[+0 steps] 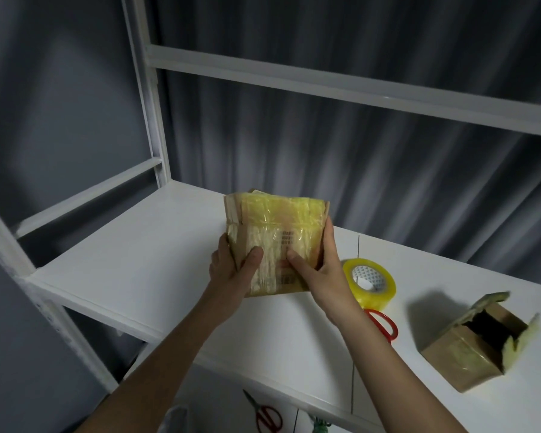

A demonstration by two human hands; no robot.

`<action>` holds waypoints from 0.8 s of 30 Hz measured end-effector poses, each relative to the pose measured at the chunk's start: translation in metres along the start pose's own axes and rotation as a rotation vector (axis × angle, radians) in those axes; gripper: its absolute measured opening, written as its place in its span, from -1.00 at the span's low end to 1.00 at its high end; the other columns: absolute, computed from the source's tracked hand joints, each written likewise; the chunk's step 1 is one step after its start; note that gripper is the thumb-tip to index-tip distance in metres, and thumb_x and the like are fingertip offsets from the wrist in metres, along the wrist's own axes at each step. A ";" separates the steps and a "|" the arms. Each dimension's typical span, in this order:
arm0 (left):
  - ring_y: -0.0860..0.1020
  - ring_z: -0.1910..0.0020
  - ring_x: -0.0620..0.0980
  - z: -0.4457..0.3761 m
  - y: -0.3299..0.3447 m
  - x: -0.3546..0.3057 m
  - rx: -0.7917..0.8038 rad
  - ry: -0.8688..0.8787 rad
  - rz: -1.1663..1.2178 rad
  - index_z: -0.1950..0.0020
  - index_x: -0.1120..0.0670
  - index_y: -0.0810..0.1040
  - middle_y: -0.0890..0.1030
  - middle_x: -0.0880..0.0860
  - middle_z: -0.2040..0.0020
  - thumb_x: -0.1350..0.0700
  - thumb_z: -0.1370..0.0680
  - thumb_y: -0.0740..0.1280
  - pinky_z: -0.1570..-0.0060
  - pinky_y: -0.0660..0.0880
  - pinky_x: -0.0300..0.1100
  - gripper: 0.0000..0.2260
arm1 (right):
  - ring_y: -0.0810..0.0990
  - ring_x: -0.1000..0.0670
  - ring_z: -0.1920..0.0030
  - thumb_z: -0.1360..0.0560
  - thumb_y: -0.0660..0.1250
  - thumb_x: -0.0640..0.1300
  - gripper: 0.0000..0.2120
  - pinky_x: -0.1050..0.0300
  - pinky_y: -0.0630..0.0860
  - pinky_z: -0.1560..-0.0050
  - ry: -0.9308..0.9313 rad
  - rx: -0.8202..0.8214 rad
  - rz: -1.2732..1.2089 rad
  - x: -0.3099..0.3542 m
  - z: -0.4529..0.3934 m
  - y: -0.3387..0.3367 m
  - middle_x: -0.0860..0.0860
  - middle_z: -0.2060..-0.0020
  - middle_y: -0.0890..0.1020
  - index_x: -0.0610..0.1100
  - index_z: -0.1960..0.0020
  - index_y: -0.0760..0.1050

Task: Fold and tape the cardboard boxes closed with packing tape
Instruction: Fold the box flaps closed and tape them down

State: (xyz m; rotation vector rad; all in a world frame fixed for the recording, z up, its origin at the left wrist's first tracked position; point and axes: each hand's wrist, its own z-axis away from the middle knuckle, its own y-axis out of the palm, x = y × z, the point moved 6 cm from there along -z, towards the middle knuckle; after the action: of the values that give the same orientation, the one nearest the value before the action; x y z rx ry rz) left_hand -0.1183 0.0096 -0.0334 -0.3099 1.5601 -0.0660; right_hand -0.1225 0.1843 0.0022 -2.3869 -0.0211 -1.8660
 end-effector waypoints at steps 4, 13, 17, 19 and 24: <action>0.32 -0.35 0.08 -0.001 -0.002 -0.005 -0.004 0.016 -0.002 -0.47 -0.12 0.12 0.30 0.03 -0.33 -0.55 -0.19 0.17 -0.29 0.35 0.18 -0.05 | 0.41 0.20 -0.32 -0.46 0.42 -0.08 -0.10 0.15 0.49 -0.23 -0.008 0.026 0.002 0.005 0.005 0.001 0.24 -0.36 0.37 0.23 -0.53 -0.14; 0.33 -0.33 0.12 0.000 -0.002 -0.008 -0.030 0.049 -0.035 -0.45 -0.04 0.17 0.33 0.08 -0.32 -0.56 -0.19 0.17 -0.27 0.36 0.20 -0.03 | 0.49 0.15 -0.25 -0.43 0.45 -0.25 -0.05 0.26 0.55 -0.07 0.045 -0.004 -0.096 0.001 0.006 0.000 0.17 -0.33 0.44 0.26 -0.52 -0.08; 0.35 -0.32 0.12 0.001 -0.001 -0.010 -0.033 0.072 -0.033 -0.45 -0.04 0.18 0.35 0.09 -0.31 -0.55 -0.22 0.16 -0.26 0.37 0.20 -0.06 | 0.48 0.21 -0.24 -0.43 0.47 -0.17 -0.05 0.33 0.53 -0.02 0.031 -0.047 -0.049 0.001 0.008 -0.001 0.22 -0.31 0.43 0.29 -0.51 -0.10; 0.31 -0.34 0.11 0.003 0.000 -0.012 -0.039 0.079 -0.040 -0.47 -0.05 0.14 0.32 0.09 -0.33 -0.51 -0.23 0.16 -0.28 0.34 0.19 -0.07 | 0.48 0.21 -0.22 -0.45 0.44 -0.17 -0.07 0.35 0.53 0.02 0.041 -0.054 -0.049 0.000 0.008 -0.001 0.21 -0.32 0.42 0.28 -0.51 -0.11; 0.30 -0.35 0.09 0.002 -0.003 -0.009 -0.026 0.070 -0.021 -0.47 -0.09 0.12 0.30 0.05 -0.33 -0.54 -0.21 0.17 -0.29 0.34 0.19 -0.06 | 0.46 0.12 -0.29 -0.45 0.41 -0.14 -0.12 0.21 0.53 -0.14 0.054 0.000 -0.084 0.001 0.007 -0.005 0.15 -0.38 0.39 0.27 -0.52 -0.09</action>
State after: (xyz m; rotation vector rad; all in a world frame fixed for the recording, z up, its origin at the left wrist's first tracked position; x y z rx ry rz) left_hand -0.1161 0.0093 -0.0238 -0.3475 1.6282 -0.0743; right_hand -0.1157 0.1898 0.0016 -2.3693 -0.1192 -1.9663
